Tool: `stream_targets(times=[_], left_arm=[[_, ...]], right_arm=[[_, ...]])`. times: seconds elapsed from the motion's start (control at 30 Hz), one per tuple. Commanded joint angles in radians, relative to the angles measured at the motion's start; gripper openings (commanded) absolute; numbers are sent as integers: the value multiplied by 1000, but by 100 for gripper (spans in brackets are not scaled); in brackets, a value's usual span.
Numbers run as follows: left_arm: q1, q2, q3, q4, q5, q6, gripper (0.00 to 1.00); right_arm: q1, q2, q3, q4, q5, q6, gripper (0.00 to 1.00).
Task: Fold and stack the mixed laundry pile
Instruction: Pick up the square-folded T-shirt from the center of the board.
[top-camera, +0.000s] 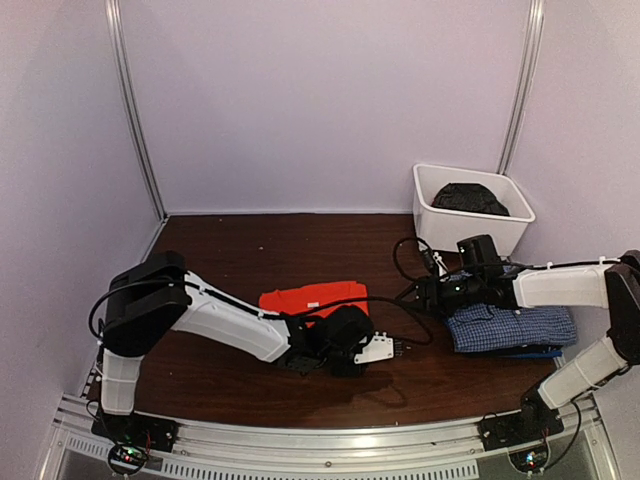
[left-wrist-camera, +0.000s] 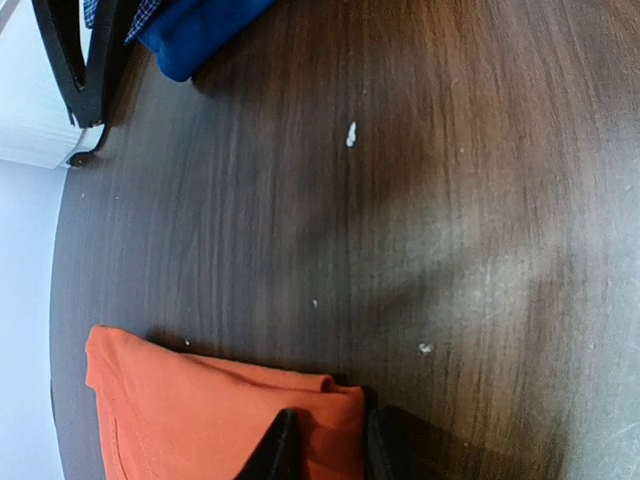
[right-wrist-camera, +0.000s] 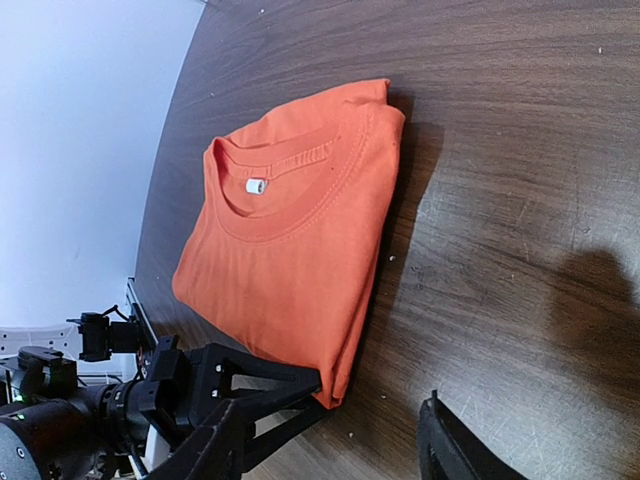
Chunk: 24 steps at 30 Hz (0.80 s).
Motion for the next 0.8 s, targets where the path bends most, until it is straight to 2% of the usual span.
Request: stream_targets(times=[0.0,0.1,0.2,0.47,0.77], left_arm=[[4,18,8,9,-51,7,17],[3,-31,-35,78,-46,-10,6],[4,-91,-96,153,-41,-26,0],[6,-137,-136,207,-28,-62,0],[6,-186,-185,278,-29,-81,0]], right_arm=[[-5,4,-20,63,-16,21,62],[2,35,-38,133,-46,69,66],[21,75,-48,207,-69,121,68],[66,164,-36,331,-92,231,84],[132,254,-16,397,-66,318,80]])
